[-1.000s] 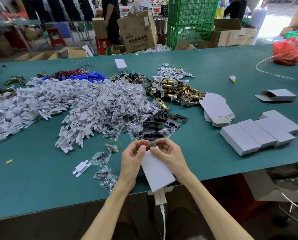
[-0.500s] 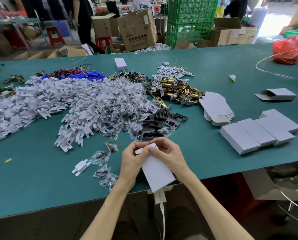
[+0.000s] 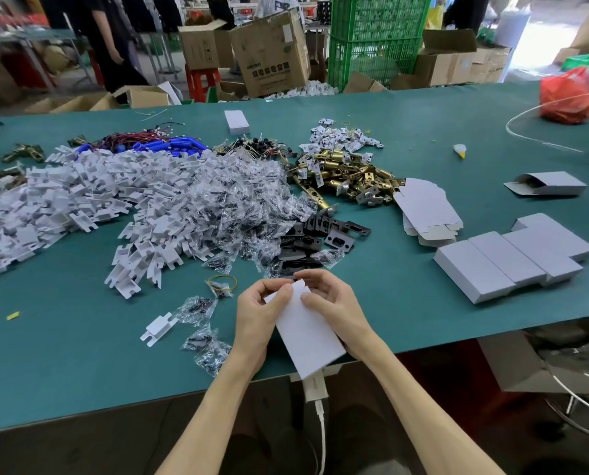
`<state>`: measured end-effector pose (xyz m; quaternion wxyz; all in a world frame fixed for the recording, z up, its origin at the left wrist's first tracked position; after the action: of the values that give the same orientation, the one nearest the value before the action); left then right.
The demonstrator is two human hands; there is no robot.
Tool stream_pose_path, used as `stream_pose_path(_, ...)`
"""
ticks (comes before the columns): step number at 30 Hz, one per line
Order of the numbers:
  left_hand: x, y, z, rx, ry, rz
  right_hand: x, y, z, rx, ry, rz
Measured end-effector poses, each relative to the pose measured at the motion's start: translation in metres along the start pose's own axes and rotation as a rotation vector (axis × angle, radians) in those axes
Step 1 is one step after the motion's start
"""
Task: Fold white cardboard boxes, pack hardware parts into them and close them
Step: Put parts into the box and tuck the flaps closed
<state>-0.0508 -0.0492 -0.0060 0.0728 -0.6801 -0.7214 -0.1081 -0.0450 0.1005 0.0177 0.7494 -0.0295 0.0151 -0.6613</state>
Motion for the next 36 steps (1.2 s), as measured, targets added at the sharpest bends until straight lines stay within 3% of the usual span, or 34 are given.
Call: stream_pose_path(36,0.012,0.006,-0.006,0.037,-0.010,0.128,-0.020,0.001,-0.008,0.018,-0.114,-0.157)
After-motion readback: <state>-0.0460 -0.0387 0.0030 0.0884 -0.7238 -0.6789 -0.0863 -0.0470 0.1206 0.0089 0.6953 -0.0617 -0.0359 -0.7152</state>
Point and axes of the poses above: each hand's wrist, its own y-axis away from the middle knuckle, its own x-axis out of the palm, z = x × y, the point moved 10 cm from there along -y, towards the middle knuckle, and after that the axes turned 4 degrees about y, right-handed, at the moved point
